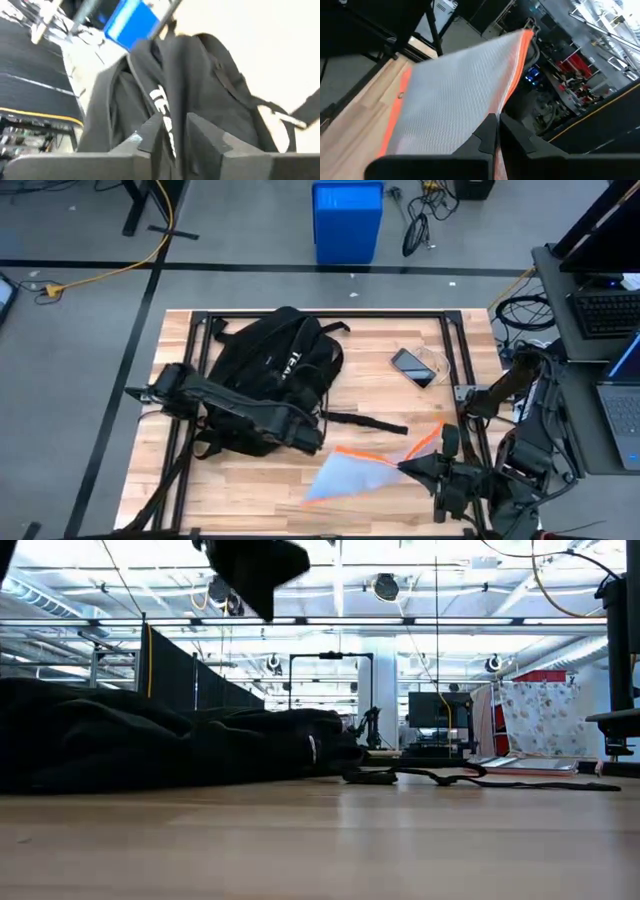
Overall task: Unpack backpack
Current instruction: Remove the zip bag from the black backpack
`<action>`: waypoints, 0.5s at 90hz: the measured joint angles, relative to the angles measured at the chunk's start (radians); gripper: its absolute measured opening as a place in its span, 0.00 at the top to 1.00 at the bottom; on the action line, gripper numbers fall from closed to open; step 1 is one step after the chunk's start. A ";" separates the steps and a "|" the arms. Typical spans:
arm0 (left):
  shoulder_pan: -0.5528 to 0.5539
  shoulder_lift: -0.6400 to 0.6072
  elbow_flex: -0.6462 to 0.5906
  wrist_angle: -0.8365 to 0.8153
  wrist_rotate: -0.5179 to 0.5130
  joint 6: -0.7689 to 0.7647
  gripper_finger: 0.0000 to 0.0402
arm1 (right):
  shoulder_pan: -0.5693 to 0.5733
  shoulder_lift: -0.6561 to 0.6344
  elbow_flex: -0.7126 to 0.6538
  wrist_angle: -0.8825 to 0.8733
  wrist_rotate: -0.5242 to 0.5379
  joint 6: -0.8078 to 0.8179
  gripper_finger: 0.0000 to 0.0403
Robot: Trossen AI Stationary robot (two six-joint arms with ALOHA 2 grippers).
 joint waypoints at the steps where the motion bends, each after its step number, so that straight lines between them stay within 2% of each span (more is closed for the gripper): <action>1: -0.003 -0.003 0.000 0.001 -0.004 -0.003 0.77 | -0.001 0.000 0.000 -0.001 0.000 0.001 1.00; 13: -0.046 -0.033 0.000 0.023 0.013 -0.006 0.70 | -0.007 0.000 0.000 -0.004 -0.005 0.004 1.00; 19: -0.077 -0.036 0.000 0.022 0.040 0.008 0.68 | -0.015 0.000 0.000 -0.005 -0.040 0.007 1.00; 28: -0.132 -0.037 0.005 0.019 0.081 0.009 0.67 | -0.023 0.001 0.000 -0.005 -0.105 0.011 1.00; 45: -0.236 -0.037 0.089 0.012 0.110 0.011 0.67 | -0.047 0.001 0.000 -0.013 -0.130 0.047 1.00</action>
